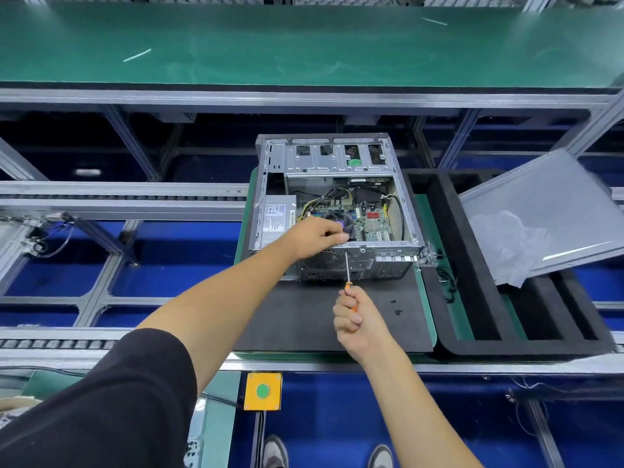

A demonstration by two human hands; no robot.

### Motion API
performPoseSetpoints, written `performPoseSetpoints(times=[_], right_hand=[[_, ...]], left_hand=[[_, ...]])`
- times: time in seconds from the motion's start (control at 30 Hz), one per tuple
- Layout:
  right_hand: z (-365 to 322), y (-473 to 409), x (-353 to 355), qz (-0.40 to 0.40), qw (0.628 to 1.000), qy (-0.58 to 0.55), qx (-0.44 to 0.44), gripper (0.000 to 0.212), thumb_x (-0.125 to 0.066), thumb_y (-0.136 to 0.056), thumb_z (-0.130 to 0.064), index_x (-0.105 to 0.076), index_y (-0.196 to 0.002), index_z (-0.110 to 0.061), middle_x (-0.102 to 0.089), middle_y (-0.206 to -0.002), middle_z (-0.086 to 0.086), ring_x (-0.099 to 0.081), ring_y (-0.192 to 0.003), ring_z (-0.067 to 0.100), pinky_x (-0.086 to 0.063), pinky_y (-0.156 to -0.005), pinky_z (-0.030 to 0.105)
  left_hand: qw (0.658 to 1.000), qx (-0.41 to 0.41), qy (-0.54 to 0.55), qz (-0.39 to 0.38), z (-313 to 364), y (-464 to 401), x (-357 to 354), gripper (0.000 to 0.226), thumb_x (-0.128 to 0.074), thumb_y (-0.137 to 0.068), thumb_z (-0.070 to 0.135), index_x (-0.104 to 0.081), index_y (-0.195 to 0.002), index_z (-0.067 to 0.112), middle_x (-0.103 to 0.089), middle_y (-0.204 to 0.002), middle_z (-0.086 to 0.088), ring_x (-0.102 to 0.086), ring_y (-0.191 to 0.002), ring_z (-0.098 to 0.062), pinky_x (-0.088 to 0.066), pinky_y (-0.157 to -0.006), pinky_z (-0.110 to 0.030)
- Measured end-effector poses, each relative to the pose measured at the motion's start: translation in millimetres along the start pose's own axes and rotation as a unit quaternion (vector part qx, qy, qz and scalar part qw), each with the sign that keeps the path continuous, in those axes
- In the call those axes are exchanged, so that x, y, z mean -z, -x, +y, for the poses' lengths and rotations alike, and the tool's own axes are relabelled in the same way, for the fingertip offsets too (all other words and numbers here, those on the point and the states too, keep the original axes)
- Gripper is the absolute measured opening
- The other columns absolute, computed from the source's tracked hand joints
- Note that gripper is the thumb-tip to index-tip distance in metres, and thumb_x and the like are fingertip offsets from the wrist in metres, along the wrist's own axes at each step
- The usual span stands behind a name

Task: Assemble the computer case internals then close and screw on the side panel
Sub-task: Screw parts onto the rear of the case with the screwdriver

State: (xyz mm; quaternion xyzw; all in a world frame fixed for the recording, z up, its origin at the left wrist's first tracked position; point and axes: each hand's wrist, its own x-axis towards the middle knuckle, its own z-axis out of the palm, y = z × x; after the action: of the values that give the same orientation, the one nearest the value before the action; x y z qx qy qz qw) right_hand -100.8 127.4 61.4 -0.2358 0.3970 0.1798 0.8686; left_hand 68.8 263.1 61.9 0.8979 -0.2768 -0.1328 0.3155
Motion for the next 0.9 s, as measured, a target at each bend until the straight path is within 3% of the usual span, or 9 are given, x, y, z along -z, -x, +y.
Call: performPoseSetpoints(times=[0.13,0.33,0.4,0.5,0.57,0.63,0.73,0.8,0.9], right_hand=[[6,4,0,0.109,0.96,0.207,0.157,0.018,-0.058,-0.093,-0.009,-0.052,-0.077,-0.013,-0.068,-0.06,0.004,-0.048,-0.038,0.011,-0.028,-0.037,0.02],[15,3,5,0.273,0.64,0.616,0.369,0.011,-0.054,-0.096,-0.03,-0.047,-0.094,-0.021,-0.065,-0.067,-0.003,-0.064,-0.063,0.028,-0.044,-0.058,0.035],[15,0,4,0.249,0.671,0.587,0.379,0.015,-0.058,-0.095,-0.023,-0.044,-0.094,-0.016,-0.062,-0.068,0.0,-0.061,-0.06,0.027,-0.04,-0.054,0.035],[11,-3,-1,0.13,0.918,0.288,0.241,0.013,-0.055,-0.095,-0.008,-0.048,-0.083,-0.009,-0.052,-0.057,0.005,-0.036,-0.037,0.014,-0.028,-0.037,0.024],[7,0,-3,0.033,0.995,0.062,0.073,0.02,-0.053,-0.097,-0.008,-0.046,-0.08,-0.014,-0.043,-0.053,0.0,-0.024,-0.033,0.008,-0.019,-0.029,0.02],[6,2,-5,-0.004,1.0,-0.022,0.016,0.02,-0.053,-0.098,-0.012,-0.049,-0.079,-0.014,-0.046,-0.053,-0.003,-0.026,-0.031,0.004,-0.019,-0.027,0.017],[10,5,-9,0.071,0.987,0.104,0.099,0.01,-0.058,-0.092,-0.01,-0.054,-0.084,-0.012,-0.066,-0.061,0.004,-0.043,-0.036,0.008,-0.023,-0.032,0.018],[13,8,-11,0.145,0.94,0.228,0.208,0.008,-0.056,-0.092,-0.013,-0.057,-0.085,-0.009,-0.074,-0.066,0.009,-0.057,-0.042,0.016,-0.032,-0.039,0.022],[19,8,-10,0.225,0.806,0.442,0.322,0.009,-0.052,-0.092,-0.026,-0.056,-0.091,-0.018,-0.072,-0.066,0.002,-0.064,-0.052,0.024,-0.051,-0.059,0.035]], left_hand=[[1.0,0.0,0.0,0.001,0,0,1,0.035,-0.053,-0.101,0.048,-0.057,-0.078,0.023,-0.057,-0.071,-0.007,-0.047,-0.064,-0.015,-0.035,-0.062,-0.032],[1.0,0.002,-0.002,0.001,2,1,1,0.038,-0.053,-0.102,0.047,-0.059,-0.081,0.017,-0.057,-0.073,-0.008,-0.047,-0.064,-0.016,-0.034,-0.062,-0.032],[1.0,0.002,0.0,0.001,2,1,1,0.037,-0.053,-0.102,0.046,-0.058,-0.08,0.018,-0.057,-0.072,-0.008,-0.046,-0.063,-0.014,-0.034,-0.061,-0.032],[1.0,0.001,-0.001,0.002,2,1,1,0.037,-0.053,-0.102,0.046,-0.057,-0.078,0.018,-0.056,-0.07,-0.007,-0.045,-0.062,-0.014,-0.033,-0.061,-0.032],[1.0,-0.003,-0.004,0.001,3,1,2,0.036,-0.054,-0.102,0.046,-0.056,-0.077,0.02,-0.055,-0.069,-0.006,-0.046,-0.063,-0.015,-0.033,-0.062,-0.032],[1.0,-0.002,-0.003,0.0,4,1,2,0.037,-0.053,-0.102,0.046,-0.055,-0.076,0.019,-0.055,-0.069,-0.007,-0.046,-0.063,-0.016,-0.033,-0.062,-0.033],[1.0,0.002,-0.006,0.001,5,1,2,0.039,-0.054,-0.102,0.046,-0.056,-0.078,0.017,-0.057,-0.071,-0.009,-0.048,-0.065,-0.019,-0.035,-0.064,-0.033],[1.0,0.004,-0.01,0.004,5,1,2,0.038,-0.054,-0.102,0.047,-0.056,-0.078,0.018,-0.057,-0.071,-0.007,-0.05,-0.066,-0.018,-0.036,-0.064,-0.033],[1.0,0.005,-0.009,0.005,5,2,3,0.037,-0.054,-0.102,0.046,-0.057,-0.078,0.018,-0.057,-0.071,-0.006,-0.049,-0.065,-0.017,-0.035,-0.063,-0.032]])
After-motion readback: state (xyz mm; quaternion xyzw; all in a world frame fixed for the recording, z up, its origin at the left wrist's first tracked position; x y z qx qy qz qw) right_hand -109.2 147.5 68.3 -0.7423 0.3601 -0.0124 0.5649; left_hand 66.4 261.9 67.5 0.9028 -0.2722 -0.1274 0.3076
